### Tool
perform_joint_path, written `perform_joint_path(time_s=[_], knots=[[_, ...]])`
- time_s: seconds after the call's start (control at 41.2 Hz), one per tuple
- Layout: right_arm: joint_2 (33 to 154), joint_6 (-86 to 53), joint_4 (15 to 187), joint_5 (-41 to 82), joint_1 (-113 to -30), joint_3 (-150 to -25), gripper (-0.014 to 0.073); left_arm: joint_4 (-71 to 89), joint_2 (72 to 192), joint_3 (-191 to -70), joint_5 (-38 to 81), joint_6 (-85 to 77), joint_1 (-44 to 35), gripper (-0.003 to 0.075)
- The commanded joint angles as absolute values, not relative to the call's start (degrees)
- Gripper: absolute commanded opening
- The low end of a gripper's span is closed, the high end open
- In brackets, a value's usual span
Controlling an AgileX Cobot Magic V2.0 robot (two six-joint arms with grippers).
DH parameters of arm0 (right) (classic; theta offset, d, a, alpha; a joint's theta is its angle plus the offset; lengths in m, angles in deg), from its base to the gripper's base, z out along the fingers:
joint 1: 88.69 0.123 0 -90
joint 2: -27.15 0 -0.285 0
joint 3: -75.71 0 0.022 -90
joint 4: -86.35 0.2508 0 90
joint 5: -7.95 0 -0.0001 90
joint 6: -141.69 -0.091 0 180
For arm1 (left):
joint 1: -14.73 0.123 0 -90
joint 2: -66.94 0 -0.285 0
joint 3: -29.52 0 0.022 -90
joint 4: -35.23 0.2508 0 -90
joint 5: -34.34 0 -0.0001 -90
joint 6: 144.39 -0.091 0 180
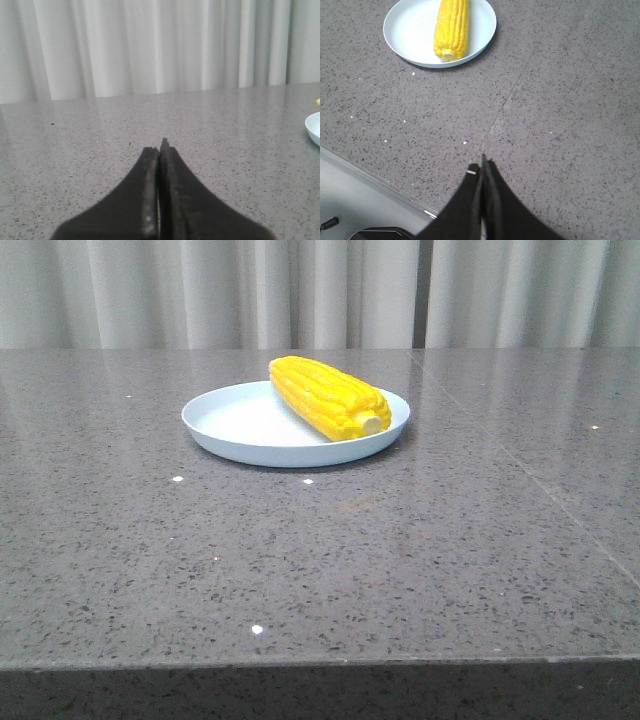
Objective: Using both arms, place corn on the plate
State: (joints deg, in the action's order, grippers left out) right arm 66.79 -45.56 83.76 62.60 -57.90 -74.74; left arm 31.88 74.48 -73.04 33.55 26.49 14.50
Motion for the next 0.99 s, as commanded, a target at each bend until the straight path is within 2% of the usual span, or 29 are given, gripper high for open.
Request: perform_joint_path(time_s=[0.0, 0.534, 0.776, 0.97], knots=[[66.99, -45.06, 82.68, 58.79, -57.85, -76.08, -0.0068, 31.39, 73.29, -72.74, 37.86, 26.53, 14.53, -0.0020], [65.12, -45.00, 81.38, 57.10, -58.11, -73.60, -0.0068, 31.39, 73.29, -72.74, 37.86, 26.53, 14.53, -0.0020], [52.35, -45.00, 79.12, 36.91, -71.19, -55.92, -0.0068, 31.39, 73.29, -72.74, 37.86, 26.53, 14.53, -0.0020], [41.53, -45.06, 80.82, 27.02, -81.30, -42.05, -0.0068, 31.39, 73.29, -72.74, 37.86, 26.53, 14.53, -0.0020]])
